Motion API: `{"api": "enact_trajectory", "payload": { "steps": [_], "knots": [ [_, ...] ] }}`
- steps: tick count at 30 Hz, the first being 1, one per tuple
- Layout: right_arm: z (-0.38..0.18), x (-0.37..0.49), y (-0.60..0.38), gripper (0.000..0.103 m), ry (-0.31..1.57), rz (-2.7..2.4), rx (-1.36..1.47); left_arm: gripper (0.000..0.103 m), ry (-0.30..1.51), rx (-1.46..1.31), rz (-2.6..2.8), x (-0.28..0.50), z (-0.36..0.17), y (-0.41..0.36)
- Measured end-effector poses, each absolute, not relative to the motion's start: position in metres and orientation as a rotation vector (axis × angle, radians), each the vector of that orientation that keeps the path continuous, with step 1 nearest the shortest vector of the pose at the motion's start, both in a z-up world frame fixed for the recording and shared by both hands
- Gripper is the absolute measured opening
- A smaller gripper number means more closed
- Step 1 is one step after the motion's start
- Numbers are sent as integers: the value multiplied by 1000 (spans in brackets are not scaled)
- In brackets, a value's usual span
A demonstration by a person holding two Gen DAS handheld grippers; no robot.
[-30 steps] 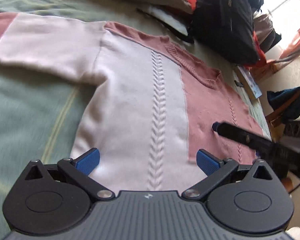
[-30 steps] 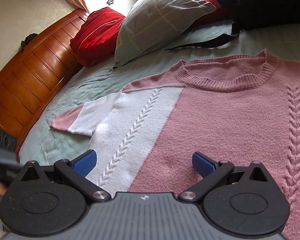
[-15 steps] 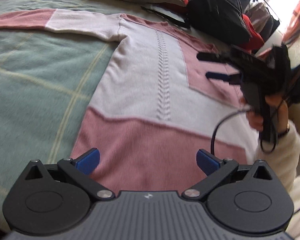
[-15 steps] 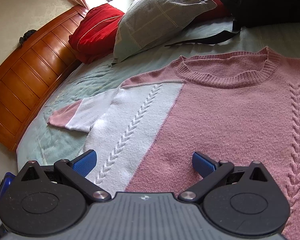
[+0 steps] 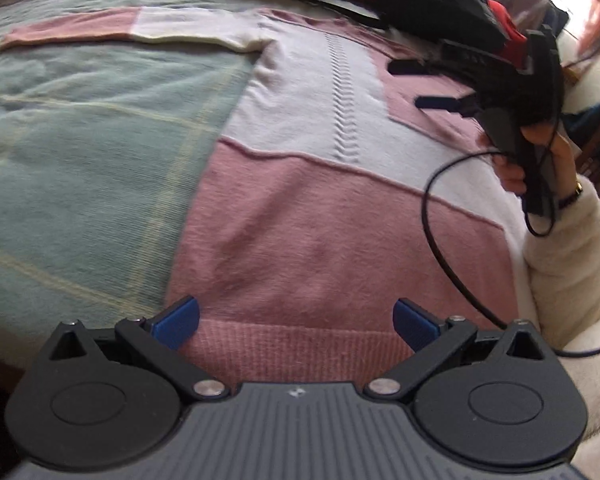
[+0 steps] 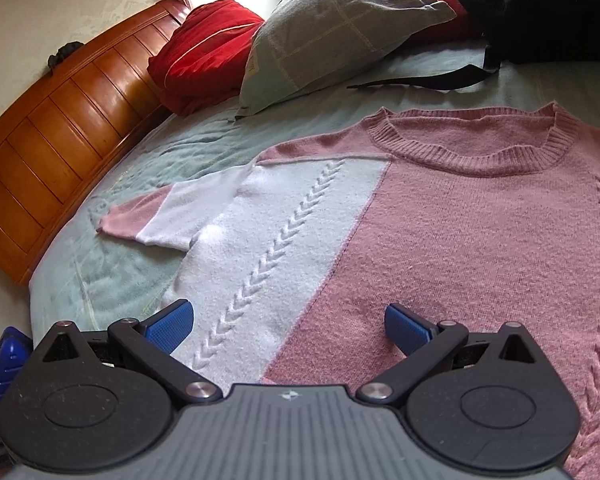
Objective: Fold clothes
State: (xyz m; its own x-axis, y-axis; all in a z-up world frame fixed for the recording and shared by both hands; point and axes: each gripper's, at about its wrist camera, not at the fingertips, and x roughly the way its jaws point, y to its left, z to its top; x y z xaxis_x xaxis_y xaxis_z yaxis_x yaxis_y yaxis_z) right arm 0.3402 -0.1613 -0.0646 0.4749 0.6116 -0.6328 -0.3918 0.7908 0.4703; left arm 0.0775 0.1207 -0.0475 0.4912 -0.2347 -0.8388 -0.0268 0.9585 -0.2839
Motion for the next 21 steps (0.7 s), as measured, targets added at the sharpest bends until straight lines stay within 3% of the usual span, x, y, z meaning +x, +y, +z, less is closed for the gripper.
{"api": "enact_trajectory", "payload": {
  "steps": [14,21],
  "knots": [
    [-31,318,-142,103,873,652,132,102,951,-216,-283,108,-63,93],
    [-13,274,-181,103,842,593,-10,102,868,-256,-440,86,-40,93]
  ]
}}
